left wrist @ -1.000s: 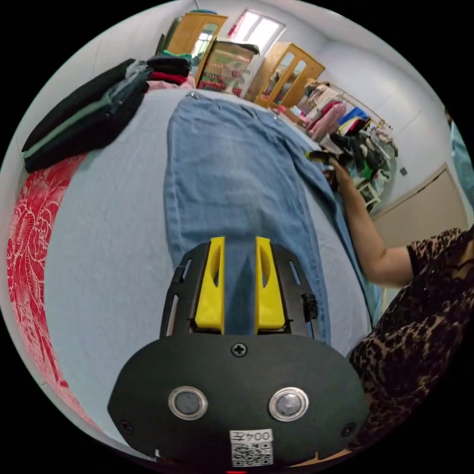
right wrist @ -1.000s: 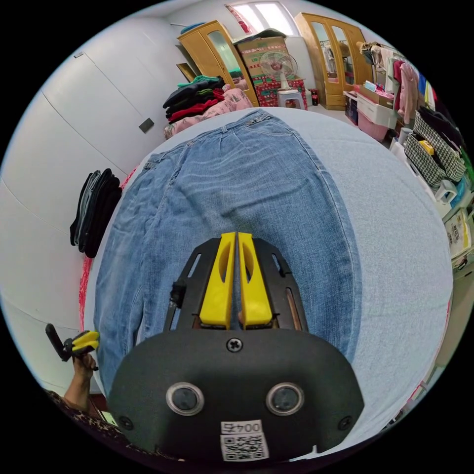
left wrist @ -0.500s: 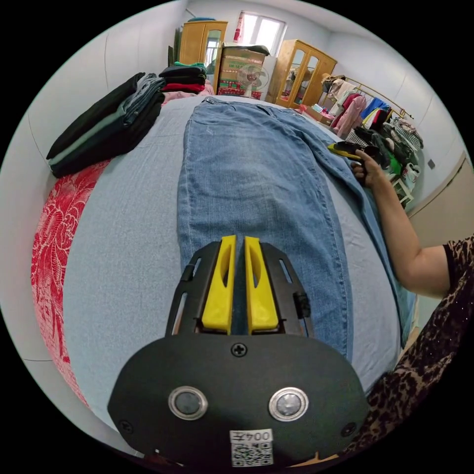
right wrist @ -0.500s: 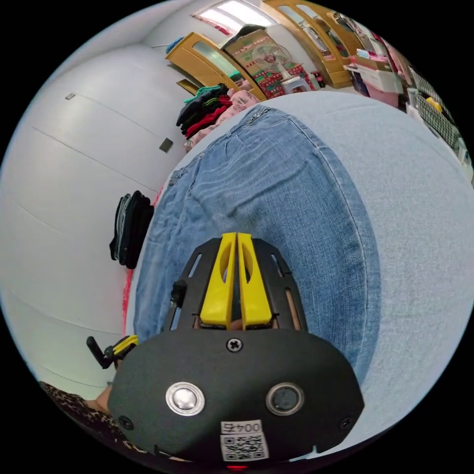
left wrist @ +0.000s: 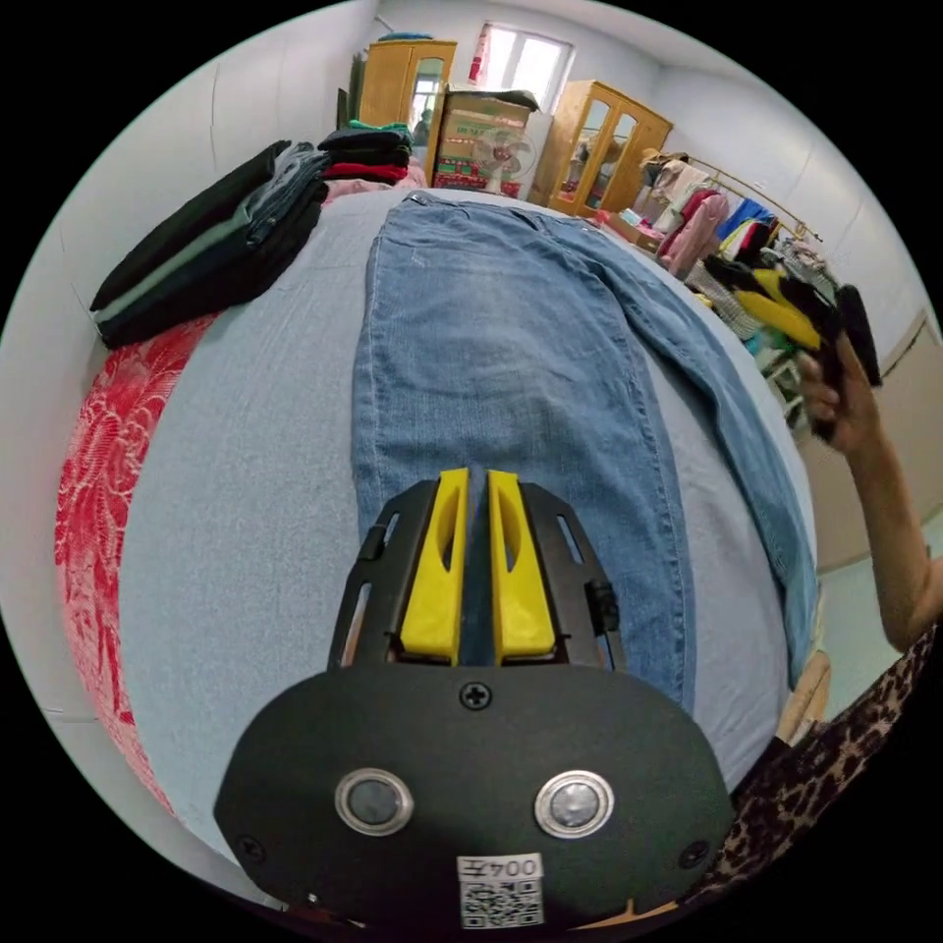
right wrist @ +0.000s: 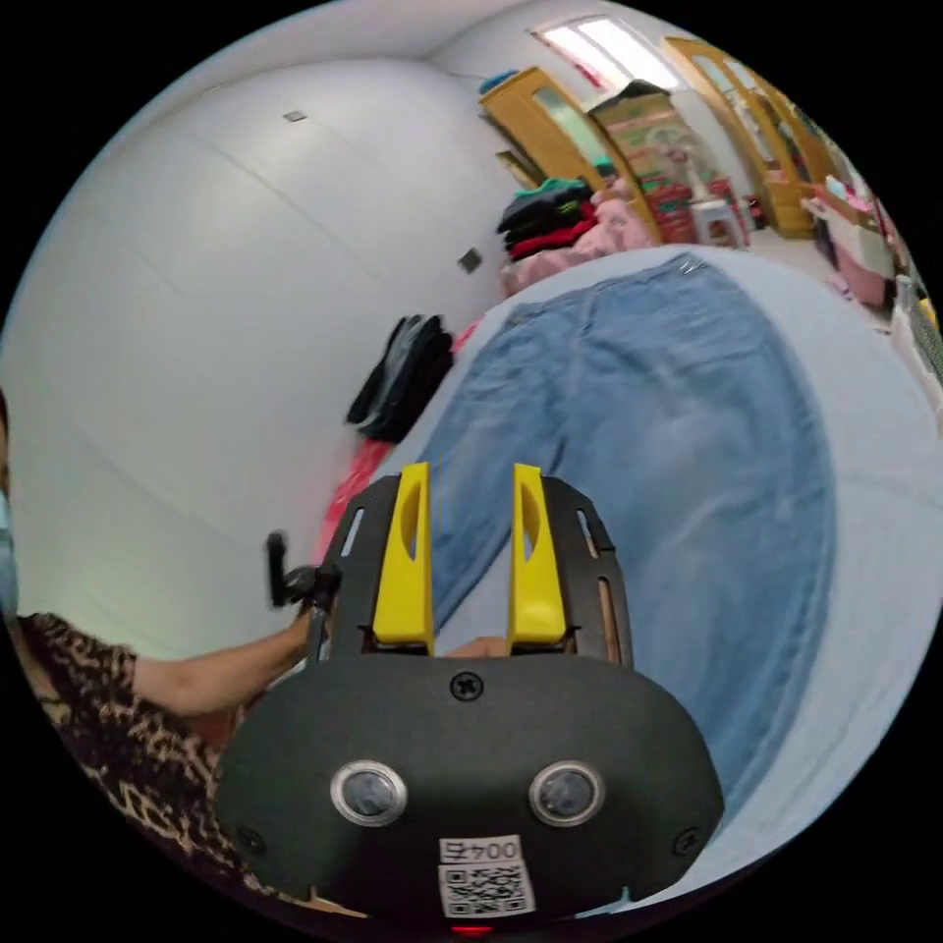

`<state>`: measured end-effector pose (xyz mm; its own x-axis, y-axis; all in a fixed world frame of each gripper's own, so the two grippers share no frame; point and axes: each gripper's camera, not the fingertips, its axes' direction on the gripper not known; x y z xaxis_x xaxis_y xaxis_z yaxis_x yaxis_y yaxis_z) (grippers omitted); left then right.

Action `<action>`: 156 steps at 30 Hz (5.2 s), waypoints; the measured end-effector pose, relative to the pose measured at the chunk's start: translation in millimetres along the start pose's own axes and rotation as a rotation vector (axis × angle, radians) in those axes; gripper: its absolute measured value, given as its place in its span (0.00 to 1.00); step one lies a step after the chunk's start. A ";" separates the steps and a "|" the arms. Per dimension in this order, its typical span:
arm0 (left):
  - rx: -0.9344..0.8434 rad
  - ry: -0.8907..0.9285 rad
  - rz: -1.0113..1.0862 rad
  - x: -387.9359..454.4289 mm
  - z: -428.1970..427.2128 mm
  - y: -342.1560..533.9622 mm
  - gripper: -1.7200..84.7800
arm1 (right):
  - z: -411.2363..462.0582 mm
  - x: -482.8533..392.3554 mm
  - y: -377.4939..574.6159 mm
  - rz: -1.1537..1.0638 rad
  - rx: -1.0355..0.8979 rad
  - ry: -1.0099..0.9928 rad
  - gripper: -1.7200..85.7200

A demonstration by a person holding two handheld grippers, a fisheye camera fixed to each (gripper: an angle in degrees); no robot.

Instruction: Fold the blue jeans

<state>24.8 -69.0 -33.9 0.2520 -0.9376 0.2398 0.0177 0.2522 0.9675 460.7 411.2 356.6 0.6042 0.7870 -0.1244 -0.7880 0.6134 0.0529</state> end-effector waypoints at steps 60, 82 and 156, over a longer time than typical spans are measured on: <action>-0.535 0.734 -0.008 257.6 104.2 214.7 0.12 | -233.7 122.1 486.1 0.363 -0.292 0.075 0.18; -0.563 0.774 -0.185 317.5 134.7 221.4 0.05 | -257.8 86.6 448.8 0.211 -0.460 0.134 0.06; -0.254 0.220 -0.143 -62.3 -57.8 124.6 0.10 | 118.9 -46.1 295.8 0.248 -0.978 0.647 0.01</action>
<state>67.3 34.7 67.0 0.4314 -0.9005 0.0540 0.3006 0.2000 0.9325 213.8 564.2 495.9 0.4729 0.5258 -0.7070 -0.7996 -0.0810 -0.5951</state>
